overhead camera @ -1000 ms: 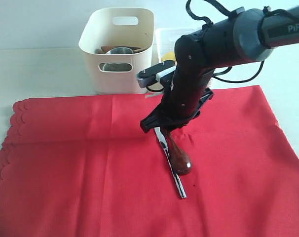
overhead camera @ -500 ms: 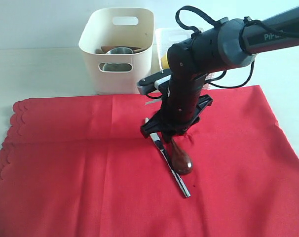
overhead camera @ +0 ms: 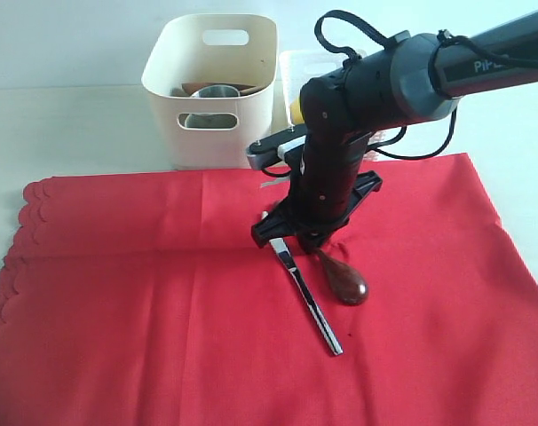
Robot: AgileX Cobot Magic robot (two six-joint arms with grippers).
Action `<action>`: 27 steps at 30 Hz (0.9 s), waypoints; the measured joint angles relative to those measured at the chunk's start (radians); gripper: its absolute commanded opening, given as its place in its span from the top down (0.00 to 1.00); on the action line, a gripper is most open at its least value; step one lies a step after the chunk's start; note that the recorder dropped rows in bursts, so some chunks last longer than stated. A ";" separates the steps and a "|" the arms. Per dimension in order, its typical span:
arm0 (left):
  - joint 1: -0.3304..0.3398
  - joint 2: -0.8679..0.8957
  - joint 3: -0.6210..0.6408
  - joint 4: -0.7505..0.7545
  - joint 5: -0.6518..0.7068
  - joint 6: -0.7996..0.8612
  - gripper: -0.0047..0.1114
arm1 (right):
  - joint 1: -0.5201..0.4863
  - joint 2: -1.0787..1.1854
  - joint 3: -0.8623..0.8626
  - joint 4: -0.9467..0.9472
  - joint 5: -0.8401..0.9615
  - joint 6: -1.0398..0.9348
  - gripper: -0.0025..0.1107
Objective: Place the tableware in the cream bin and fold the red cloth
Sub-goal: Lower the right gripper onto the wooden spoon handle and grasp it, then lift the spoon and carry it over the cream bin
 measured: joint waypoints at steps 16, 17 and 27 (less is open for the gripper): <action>0.000 0.000 0.000 0.000 0.000 0.000 0.96 | 0.000 -0.042 0.003 -0.016 0.061 0.002 0.98; 0.000 0.000 0.000 0.000 0.000 0.000 0.96 | 0.000 -0.056 0.003 -0.016 0.059 0.002 0.98; 0.000 0.000 0.000 0.000 0.000 0.000 0.96 | 0.000 -0.225 0.003 -0.046 0.013 -0.006 0.98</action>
